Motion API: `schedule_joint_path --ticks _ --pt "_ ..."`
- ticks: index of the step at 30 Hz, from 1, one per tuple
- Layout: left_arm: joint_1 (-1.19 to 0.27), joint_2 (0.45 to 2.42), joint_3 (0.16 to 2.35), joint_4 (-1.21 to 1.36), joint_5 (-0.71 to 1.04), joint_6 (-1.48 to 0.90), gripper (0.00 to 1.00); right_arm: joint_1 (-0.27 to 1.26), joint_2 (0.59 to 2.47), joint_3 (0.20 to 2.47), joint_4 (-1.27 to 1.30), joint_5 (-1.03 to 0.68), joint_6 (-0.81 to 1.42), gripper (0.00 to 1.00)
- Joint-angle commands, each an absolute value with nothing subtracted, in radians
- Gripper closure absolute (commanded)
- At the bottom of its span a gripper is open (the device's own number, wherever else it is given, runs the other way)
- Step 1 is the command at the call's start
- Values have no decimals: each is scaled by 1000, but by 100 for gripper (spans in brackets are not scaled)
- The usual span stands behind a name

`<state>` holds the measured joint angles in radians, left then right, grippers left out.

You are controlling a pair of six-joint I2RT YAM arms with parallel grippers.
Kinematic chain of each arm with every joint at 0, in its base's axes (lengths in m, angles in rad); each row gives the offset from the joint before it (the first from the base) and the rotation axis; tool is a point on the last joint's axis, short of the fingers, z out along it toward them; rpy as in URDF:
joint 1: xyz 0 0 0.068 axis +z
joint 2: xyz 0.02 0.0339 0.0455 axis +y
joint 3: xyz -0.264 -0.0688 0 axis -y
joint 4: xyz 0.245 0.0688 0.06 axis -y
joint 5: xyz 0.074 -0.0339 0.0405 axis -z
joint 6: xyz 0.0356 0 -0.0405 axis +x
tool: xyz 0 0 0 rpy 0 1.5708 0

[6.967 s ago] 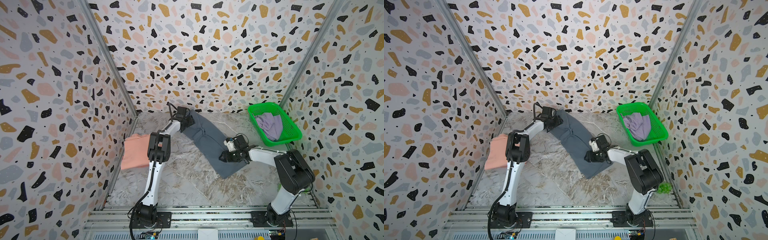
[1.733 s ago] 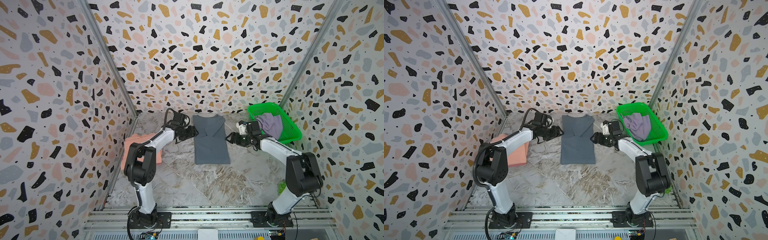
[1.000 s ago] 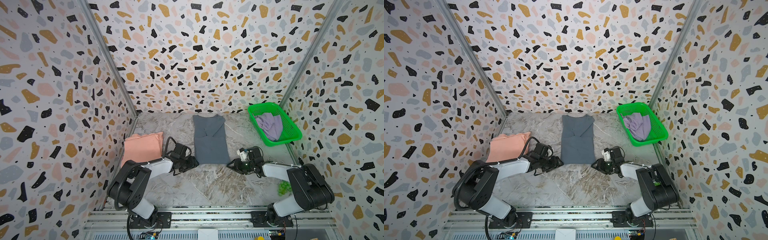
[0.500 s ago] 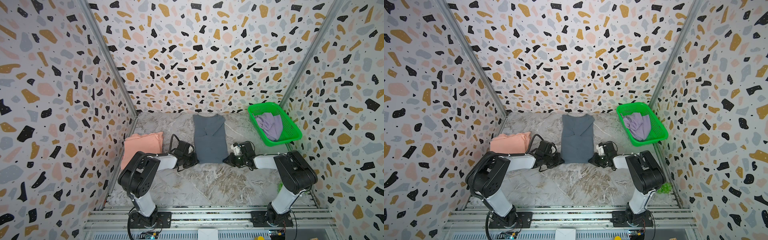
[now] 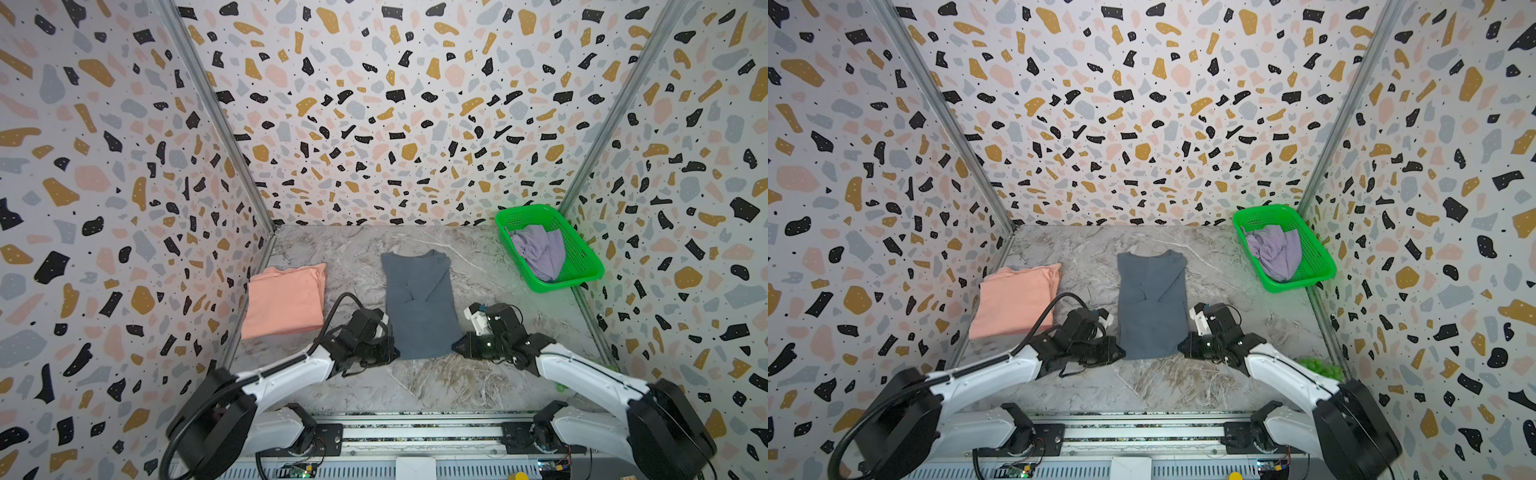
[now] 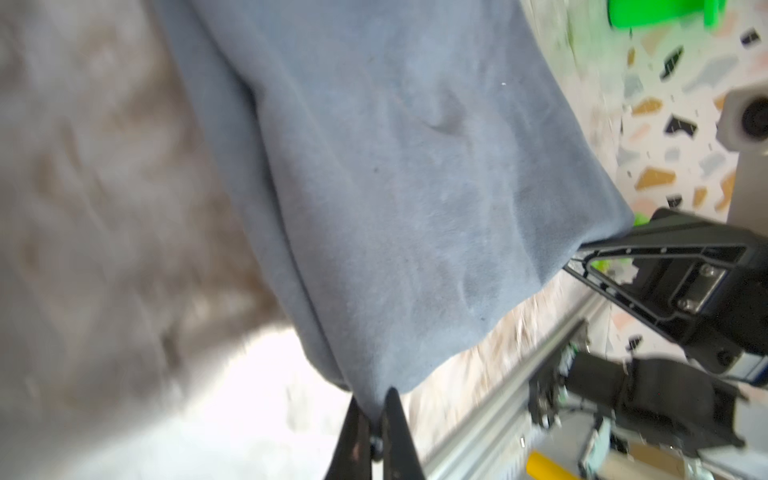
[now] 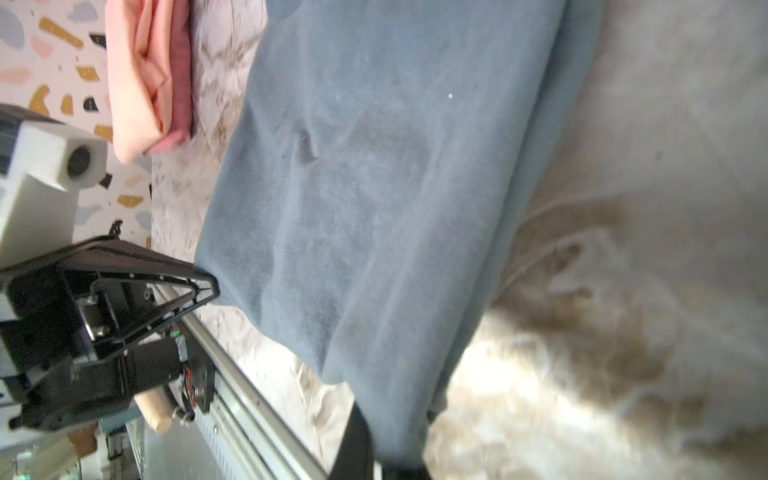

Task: Fold and stack the t-shirts

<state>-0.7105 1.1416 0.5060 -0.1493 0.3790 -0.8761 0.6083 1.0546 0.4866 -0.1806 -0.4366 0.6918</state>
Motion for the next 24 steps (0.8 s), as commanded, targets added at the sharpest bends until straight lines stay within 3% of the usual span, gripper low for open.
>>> schedule_joint_path --ticks 1,5,8,13,24 --pt "-747 992 482 -247 347 -1011 100 678 905 493 -392 -365 752 100" --pt "-755 849 509 -259 334 -1089 100 713 809 533 -464 -337 775 100" --pt "-752 880 582 -259 327 -1056 100 713 824 594 -453 -296 749 100" --pt "-706 1070 766 -249 336 -912 100 690 973 766 -409 -210 674 100" --pt "-427 1571 1222 -317 505 -574 100 460 1442 1080 -171 -267 599 100"
